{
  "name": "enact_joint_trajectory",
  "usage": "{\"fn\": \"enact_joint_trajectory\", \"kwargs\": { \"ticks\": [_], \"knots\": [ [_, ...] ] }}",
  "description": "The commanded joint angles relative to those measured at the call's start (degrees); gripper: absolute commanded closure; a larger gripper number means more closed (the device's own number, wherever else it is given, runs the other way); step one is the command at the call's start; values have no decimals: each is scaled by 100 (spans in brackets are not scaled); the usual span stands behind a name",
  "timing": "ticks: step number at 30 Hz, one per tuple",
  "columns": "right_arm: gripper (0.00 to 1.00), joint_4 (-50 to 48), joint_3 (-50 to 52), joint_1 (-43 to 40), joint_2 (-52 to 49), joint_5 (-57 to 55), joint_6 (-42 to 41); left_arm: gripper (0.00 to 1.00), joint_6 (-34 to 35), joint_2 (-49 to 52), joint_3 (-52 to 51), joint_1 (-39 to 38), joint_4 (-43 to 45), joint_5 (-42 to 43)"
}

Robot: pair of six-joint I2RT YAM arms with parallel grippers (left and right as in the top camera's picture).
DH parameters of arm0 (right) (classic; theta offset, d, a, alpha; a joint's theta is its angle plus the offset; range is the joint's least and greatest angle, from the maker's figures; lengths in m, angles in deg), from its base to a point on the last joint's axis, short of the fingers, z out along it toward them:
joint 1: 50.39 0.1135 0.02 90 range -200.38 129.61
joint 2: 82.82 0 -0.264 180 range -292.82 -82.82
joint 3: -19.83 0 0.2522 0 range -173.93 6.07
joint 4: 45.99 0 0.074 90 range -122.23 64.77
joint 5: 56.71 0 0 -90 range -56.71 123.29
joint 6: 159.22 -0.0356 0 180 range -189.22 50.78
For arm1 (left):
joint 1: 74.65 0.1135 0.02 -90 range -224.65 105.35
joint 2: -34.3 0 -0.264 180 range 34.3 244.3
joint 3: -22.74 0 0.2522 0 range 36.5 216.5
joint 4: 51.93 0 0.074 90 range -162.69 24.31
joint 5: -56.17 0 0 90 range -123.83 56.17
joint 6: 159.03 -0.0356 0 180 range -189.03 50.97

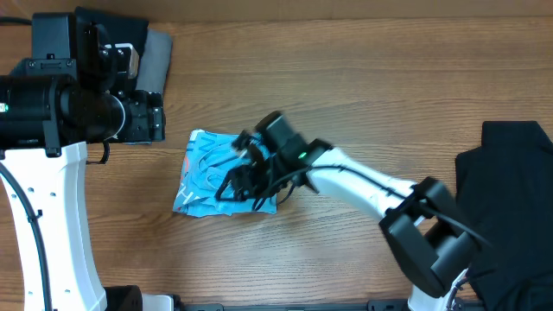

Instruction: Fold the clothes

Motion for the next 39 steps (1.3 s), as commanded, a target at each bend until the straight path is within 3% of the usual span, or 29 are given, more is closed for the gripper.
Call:
{"fn": "enact_joint_trajectory", "kwargs": {
  "ticks": [1, 5, 7, 8, 12, 15, 17, 21, 28, 35, 37, 39],
  "knots": [
    [29, -122, -50, 208, -96, -1582, 131, 20, -107, 26, -15, -11, 7, -35],
    [32, -444, -55, 293, -96, -2041, 396, 20, -107, 26, -15, -11, 9, 70],
    [44, -535, -87, 260, -90, -1700, 396, 20, -107, 26, -15, -11, 7, 70],
    [46, -535, -127, 232, -90, -1526, 372, 20, -107, 26, -15, -11, 7, 70],
    [46, -555, -302, 63, -87, -890, 216, 19, -107, 26, -15, -11, 7, 68],
    [51, -485, -625, -142, -70, 448, 841, 18, -109, 26, -15, -11, 7, 68],
    [52, -267, -861, -210, -7, 612, 1054, 17, -114, 26, -15, -11, 9, 61],
    [42, 2, -1108, -214, 37, 240, 1421, 17, -114, 26, -15, -11, 9, 48],
    [40, 459, -1095, 133, -249, -1187, 1749, 17, -111, 26, -15, -11, 9, 48],
    [41, 428, -1095, 358, -691, -1377, 1755, 17, -111, 26, -15, -11, 9, 50],
    [48, 511, -1095, 369, -704, -1377, 1757, 17, -111, 26, -15, -11, 9, 48],
    [66, 551, -1095, 367, -702, -1379, 1755, 17, -111, 26, -15, -11, 9, 50]
  ]
}}
